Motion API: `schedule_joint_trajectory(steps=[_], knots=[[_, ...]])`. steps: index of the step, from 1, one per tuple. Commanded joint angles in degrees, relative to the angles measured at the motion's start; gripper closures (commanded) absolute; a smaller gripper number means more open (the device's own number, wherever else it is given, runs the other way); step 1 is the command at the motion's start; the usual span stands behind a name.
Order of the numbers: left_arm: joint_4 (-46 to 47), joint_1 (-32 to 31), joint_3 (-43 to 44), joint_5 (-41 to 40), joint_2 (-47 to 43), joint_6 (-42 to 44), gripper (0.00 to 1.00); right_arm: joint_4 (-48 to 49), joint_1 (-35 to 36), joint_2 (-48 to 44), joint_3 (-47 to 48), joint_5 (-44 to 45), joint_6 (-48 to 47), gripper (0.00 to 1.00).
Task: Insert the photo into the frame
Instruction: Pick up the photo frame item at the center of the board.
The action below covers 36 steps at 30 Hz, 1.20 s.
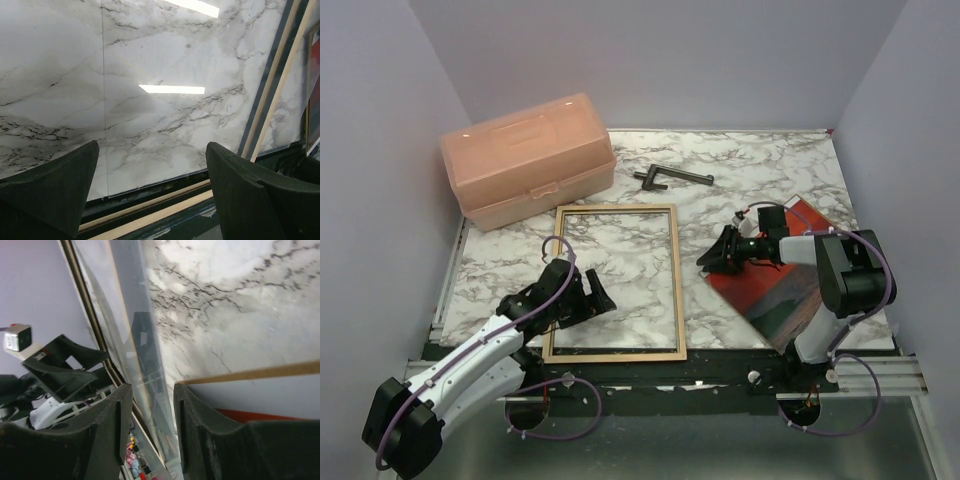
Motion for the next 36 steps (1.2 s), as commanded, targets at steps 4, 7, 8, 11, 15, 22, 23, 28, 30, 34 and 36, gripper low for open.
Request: schedule_joint_trajectory(steps=[4,7,8,11,15,22,23,28,30,34,36], knots=[[3.03,0.31,-0.67,3.04,3.12,1.3,0.12,13.91,-0.13,3.72,-1.21,-9.89,6.31,0.57],[3.12,0.31,-0.55,3.23,3.14,1.66,0.12,18.66,-0.04,4.62,-2.3,-11.02,9.22,0.57],[3.35,0.31,-0.49,3.35,3.14,1.82,0.12,19.08,0.12,4.92,-2.28,-11.22,9.36,0.57],[3.75,0.31,-0.34,3.79,2.97,2.2,0.12,19.14,1.07,5.9,-1.95,-11.34,9.05,0.57],[3.97,0.32,-0.37,3.88,2.63,2.2,0.13,17.9,2.21,7.35,-1.32,-10.36,8.07,0.57],[4.36,0.31,-0.51,4.15,2.96,2.29,0.13,16.22,3.6,10.29,-0.59,-8.6,6.07,0.57],[4.35,0.33,-0.64,4.07,3.01,2.29,0.13,17.01,3.87,10.56,-0.65,-8.68,6.72,0.57],[4.63,0.31,-0.96,4.13,3.33,2.29,0.13,21.12,5.15,11.06,-0.99,-8.94,9.82,0.66],[4.76,0.31,-0.94,4.15,3.48,2.41,0.13,22.19,5.53,10.85,-1.01,-9.13,10.77,0.75],[4.36,0.32,-0.53,4.44,2.87,3.07,0.13,20.06,5.65,8.59,-0.63,-8.3,9.9,0.86],[3.74,0.38,-0.05,4.18,1.95,3.59,0.13,17.07,5.63,6.66,-0.23,-7.41,8.59,0.89]])
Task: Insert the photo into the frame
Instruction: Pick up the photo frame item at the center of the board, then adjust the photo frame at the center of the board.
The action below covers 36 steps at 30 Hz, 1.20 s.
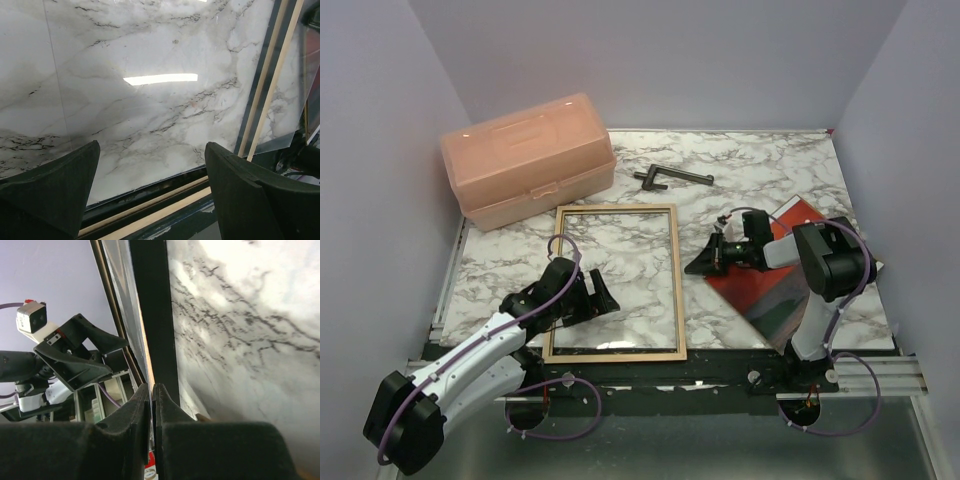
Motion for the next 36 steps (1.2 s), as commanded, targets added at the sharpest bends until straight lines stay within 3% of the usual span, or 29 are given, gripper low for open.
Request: schedule_joint_trajectory(steps=[1,6,17,21,25,31,36], knots=[[-0.36,0.36,0.75,0.69,-1.91,1.86,0.13,-3.88,0.33,-4.31,1.35,1.83,-1.99,0.91],[-4.06,0.31,3.21,-2.18,-3.39,3.39,0.13,-15.05,0.25,-10.99,3.56,6.48,-5.27,0.99],[-6.56,0.07,9.31,-2.59,2.15,6.56,0.13,-34.64,0.16,-29.49,11.12,17.34,-6.6,0.99],[-5.95,-2.31,13.49,-2.26,8.15,6.54,0.14,-39.36,0.08,-37.54,14.87,24.42,-5.37,0.99],[-5.53,-6.83,19.39,-3.56,16.24,6.36,0.14,-50.05,-0.01,-42.81,23.42,35.65,-9.05,0.99],[-1.84,-12.52,28.41,-2.35,29.7,4.1,0.14,-60.8,-0.02,-46.69,33.78,49.98,-13.23,0.99],[-1.21,-16.62,37.67,-0.78,42.62,3.58,0.18,-65.78,-0.01,-47.89,38.57,56.58,-15.73,0.99]])
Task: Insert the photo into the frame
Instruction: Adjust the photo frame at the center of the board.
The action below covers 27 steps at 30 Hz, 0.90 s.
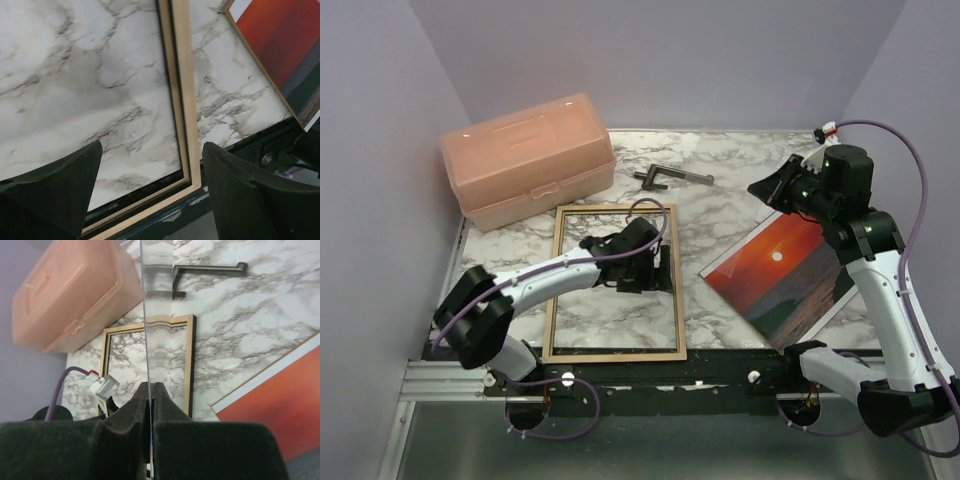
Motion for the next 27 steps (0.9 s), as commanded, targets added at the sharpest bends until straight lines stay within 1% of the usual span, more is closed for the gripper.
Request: schedule_joint_trajectory(steps=[1,5,8,12,17,20,22,24,27], knots=[[3.09,-3.46,7.76,2.72,10.07,-0.97,0.19,-8.43,-0.04,-1.12,3.69,10.71,-3.67,0.99],[5.36,-4.83,10.66,3.99,15.48,-1.81,0.23,-10.51,-0.04,-3.22,5.56,16.73,-4.96,0.99],[5.27,-5.36,12.32,2.94,18.88,-1.93,0.27,-11.71,-0.04,-4.26,6.98,20.43,-6.03,0.99],[5.46,-6.23,13.81,1.93,22.34,-2.19,0.35,-12.75,-0.06,-4.56,8.78,21.62,-6.77,0.99],[4.88,-7.55,16.39,1.63,25.73,-1.89,0.51,-12.83,-0.07,-4.9,9.16,21.85,-7.08,0.99],[4.11,-7.94,17.5,0.88,26.91,-1.99,0.65,-12.96,-0.06,-4.88,9.12,21.87,-7.29,0.99],[3.56,-8.17,17.96,0.26,27.03,-2.03,0.77,-12.97,-0.01,-4.96,8.97,21.84,-7.34,0.99],[3.39,-8.3,18.09,0.04,26.62,-2.01,0.87,-12.78,-0.04,-5.16,8.72,21.95,-7.37,0.99],[3.32,-8.43,18.77,0.13,25.83,-2.09,0.97,-12.37,-0.05,-5.33,8.19,21.56,-7.34,0.99]])
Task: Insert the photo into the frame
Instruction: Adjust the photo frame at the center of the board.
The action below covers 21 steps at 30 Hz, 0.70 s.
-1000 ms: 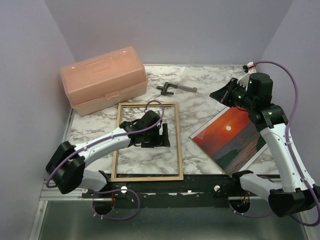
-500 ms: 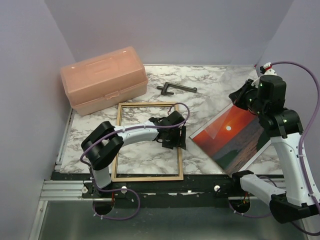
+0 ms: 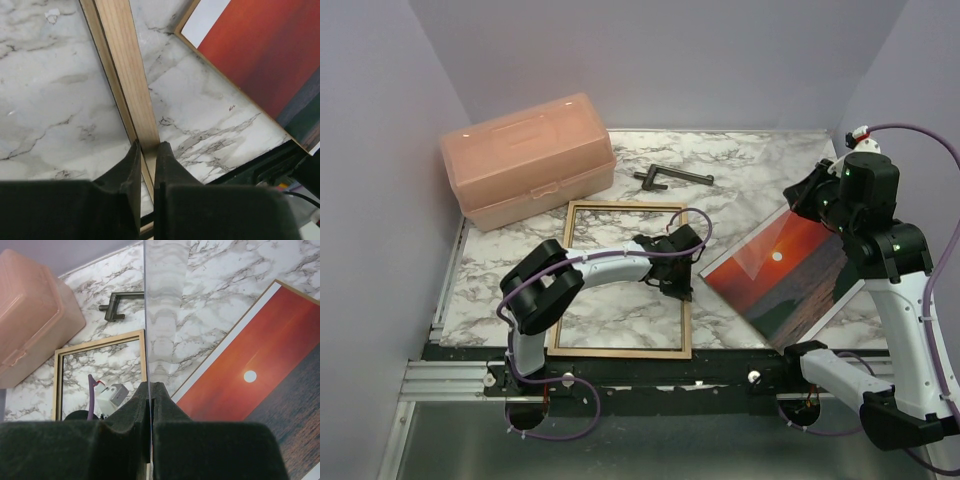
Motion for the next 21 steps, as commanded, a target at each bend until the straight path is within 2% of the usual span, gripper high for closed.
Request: schedule_joint_trajectory(steps=[1,21], knots=[[-0.19,-0.66,1.76,-1.03,-0.84,0.6,0.99,1.02,-0.11,-0.82,0.64,1.14,-1.05,0.99],[5.01,-2.8,3.3,-0.27,-6.88,-7.07,1.0,1.35,-0.06,-0.55,-1.03,0.4,-1.42,0.99]])
